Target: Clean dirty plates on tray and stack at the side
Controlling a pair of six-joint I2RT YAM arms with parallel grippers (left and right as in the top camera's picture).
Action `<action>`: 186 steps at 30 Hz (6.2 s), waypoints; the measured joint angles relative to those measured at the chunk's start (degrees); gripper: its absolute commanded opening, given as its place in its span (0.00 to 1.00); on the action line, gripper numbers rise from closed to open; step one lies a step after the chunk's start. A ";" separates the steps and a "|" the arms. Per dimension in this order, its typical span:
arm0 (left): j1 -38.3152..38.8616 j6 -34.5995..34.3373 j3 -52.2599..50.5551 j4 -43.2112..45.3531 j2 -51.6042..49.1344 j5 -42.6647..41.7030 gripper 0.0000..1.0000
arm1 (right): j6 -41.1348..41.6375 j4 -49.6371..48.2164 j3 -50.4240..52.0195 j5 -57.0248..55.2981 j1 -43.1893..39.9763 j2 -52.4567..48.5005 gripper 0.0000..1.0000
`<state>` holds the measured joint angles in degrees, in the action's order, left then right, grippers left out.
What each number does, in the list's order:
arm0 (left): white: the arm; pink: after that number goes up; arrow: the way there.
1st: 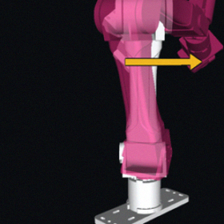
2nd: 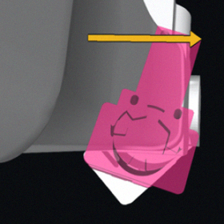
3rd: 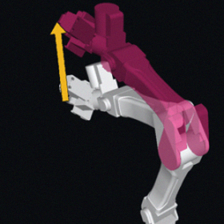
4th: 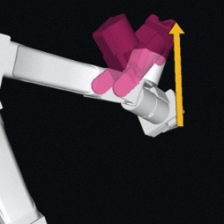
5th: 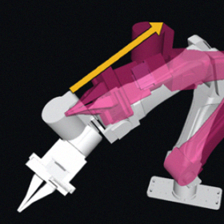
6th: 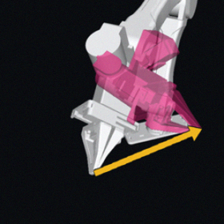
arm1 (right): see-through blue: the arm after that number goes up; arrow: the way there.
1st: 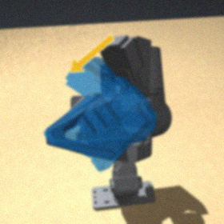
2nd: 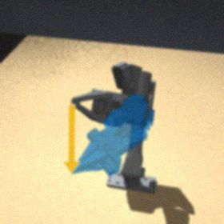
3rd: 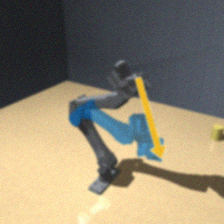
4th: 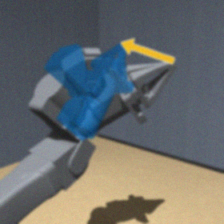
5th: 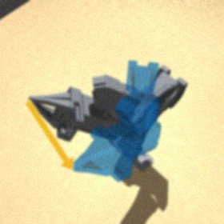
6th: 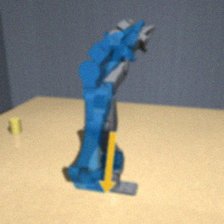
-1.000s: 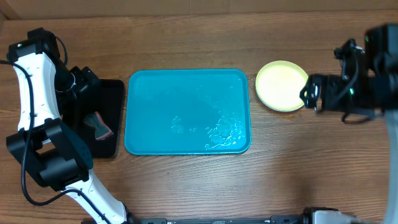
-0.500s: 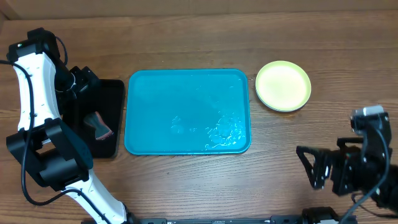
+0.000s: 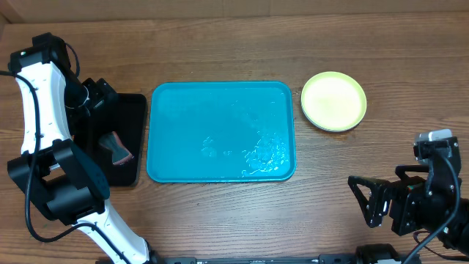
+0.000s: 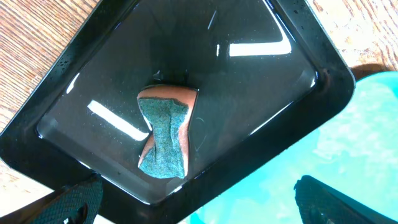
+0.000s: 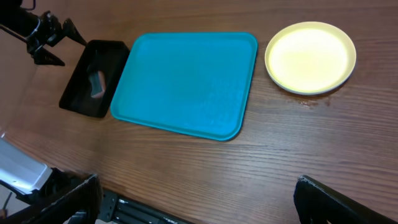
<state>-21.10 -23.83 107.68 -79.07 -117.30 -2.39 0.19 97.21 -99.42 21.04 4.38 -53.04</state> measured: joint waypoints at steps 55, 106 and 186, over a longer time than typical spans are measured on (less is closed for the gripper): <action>0.00 0.00 0.00 0.00 0.00 -0.22 1.00 | -0.37 -87.76 92.26 -11.02 0.22 52.19 1.00; 0.00 0.00 0.00 0.00 0.00 -0.24 1.00 | 5.57 -92.08 98.36 -19.15 0.20 52.30 1.00; 18.43 15.74 -74.16 45.94 94.75 5.22 1.00 | 5.60 -92.06 98.36 -19.43 0.20 52.30 1.00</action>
<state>-2.68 -8.10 33.52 -33.12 -22.55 2.83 5.78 5.15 -1.06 1.61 4.58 -0.73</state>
